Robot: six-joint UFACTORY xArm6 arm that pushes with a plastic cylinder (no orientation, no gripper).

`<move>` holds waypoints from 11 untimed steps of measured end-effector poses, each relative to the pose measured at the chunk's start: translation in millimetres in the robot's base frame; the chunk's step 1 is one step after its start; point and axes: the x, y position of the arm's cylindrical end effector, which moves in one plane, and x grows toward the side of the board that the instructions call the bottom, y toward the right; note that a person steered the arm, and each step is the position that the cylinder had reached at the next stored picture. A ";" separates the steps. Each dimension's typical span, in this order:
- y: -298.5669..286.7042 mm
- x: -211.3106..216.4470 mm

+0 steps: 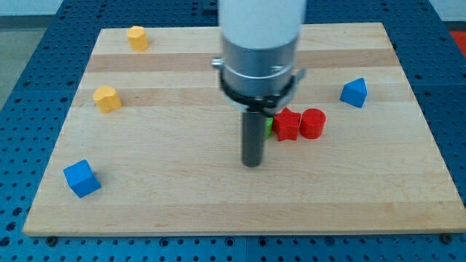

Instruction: Move your arm above the green star

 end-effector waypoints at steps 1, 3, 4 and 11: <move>-37.0 -16.6; -53.7 -95.2; -39.1 -141.4; 38.2 -318.1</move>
